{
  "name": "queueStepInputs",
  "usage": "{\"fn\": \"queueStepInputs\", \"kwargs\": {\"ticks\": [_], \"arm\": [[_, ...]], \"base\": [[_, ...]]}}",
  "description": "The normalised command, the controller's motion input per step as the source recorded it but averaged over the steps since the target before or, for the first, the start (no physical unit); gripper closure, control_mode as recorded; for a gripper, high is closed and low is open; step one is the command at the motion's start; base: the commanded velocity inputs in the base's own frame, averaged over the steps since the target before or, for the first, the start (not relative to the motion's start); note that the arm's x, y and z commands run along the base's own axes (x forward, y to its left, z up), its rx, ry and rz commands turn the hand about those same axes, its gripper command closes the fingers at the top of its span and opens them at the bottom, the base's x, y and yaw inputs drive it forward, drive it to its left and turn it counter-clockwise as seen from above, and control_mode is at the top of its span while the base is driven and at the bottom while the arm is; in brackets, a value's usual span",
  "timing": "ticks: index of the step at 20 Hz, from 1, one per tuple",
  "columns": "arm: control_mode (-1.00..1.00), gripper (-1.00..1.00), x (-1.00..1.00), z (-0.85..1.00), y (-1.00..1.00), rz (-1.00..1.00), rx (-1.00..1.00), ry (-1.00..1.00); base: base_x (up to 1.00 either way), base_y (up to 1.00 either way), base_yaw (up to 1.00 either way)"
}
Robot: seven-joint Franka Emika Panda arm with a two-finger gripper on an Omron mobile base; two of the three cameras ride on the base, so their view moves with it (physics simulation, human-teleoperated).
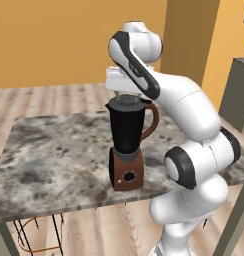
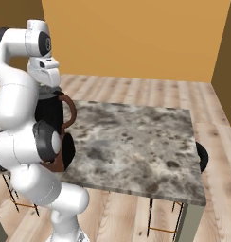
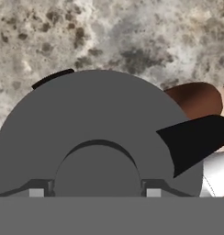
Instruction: Open the blender lid, put the kiwi in the blender, close the lid, and start the blender.
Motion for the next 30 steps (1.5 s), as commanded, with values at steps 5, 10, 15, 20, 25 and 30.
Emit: {"fn": "queueStepInputs", "kwargs": {"ticks": [5, 10, 15, 20, 25, 30], "arm": [[-1.0, -1.0, -0.08, -0.39, 0.0, 0.0, 0.02, -0.1], [-1.0, -1.0, 0.0, -0.09, 0.0, 0.0, 0.01, -0.12], [-1.0, -1.0, 0.0, 0.0, 0.0, 0.0, 0.0, -0.06], [-1.0, -1.0, 0.0, 0.29, -0.02, 0.0, 0.0, -0.07], [-1.0, -1.0, -0.32, 0.63, -0.04, 0.0, 0.0, -0.17], [-1.0, -1.0, -0.9, 0.12, 0.0, -0.04, -0.01, -0.23]], "base": [[0.0, 0.0, 0.0], [0.0, 0.0, 0.0], [0.0, 0.0, 0.0], [0.0, 0.0, 0.0], [0.0, 0.0, 0.0], [0.0, 0.0, 0.0]]}}
